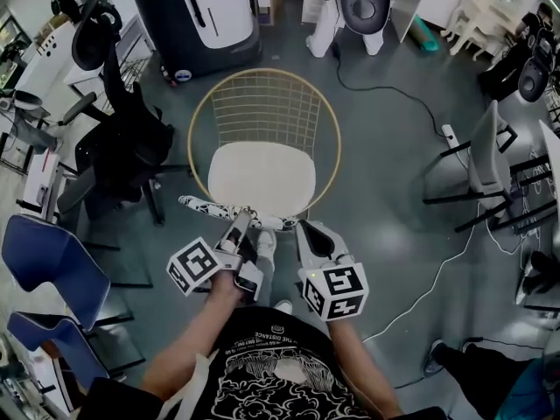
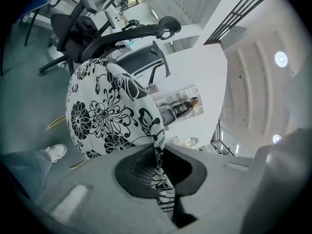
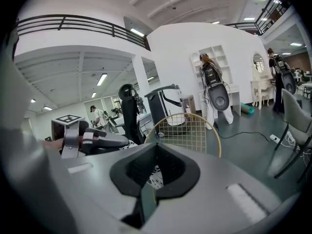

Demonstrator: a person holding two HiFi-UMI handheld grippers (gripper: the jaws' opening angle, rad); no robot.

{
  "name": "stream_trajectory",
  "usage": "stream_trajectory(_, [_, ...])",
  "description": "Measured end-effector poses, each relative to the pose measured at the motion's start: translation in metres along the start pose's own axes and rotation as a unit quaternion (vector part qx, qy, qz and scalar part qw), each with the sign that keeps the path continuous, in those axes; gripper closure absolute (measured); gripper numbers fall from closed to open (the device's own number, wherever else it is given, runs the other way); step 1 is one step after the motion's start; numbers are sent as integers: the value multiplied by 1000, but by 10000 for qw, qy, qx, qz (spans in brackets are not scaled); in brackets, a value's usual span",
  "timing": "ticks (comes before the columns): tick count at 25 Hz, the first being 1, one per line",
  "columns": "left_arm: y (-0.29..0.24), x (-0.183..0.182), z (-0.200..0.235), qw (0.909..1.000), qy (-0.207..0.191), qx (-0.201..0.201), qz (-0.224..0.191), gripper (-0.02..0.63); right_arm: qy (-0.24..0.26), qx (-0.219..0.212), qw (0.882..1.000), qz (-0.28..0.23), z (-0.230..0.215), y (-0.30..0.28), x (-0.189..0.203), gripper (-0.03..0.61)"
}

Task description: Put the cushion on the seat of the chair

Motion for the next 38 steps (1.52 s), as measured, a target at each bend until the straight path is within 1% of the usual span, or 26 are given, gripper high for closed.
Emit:
stream_trajectory(3, [-21, -4, -4, 10000, -15, -25, 51, 601, -45, -3, 10000, 54, -16, -12, -5, 580])
stream_trajectory(7, [-40, -20, -7, 9999, -13, -28, 155, 601, -70, 53, 9999, 93, -23, -33, -16, 580])
stream_trajectory(15, [-99, -45, -18, 9988, -27, 23, 482, 601, -210, 230, 9993, 220, -55, -71, -34, 580])
stream_trajectory(20, [-136, -55, -16, 9976, -48, 66, 691, 601, -273, 303, 9985, 357, -72, -97, -38, 580])
stream_trajectory(29, [-199, -82, -12, 9962, 106, 99, 859, 600, -273, 260, 9968, 703, -91, -145, -48, 580])
stream_trajectory(38, [-257, -101, 6, 9938, 313, -51, 1068, 598, -334, 221, 9948, 936, -111, -192, -53, 580])
Point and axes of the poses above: the fingertips, and each gripper's own axes: y backward along the fingers, z to its left, x out of its underside, the point moved 1 cm from there along y, backward along the fingers, and after that the axes turned 9 degrees about -x, right-handed, at the moved point
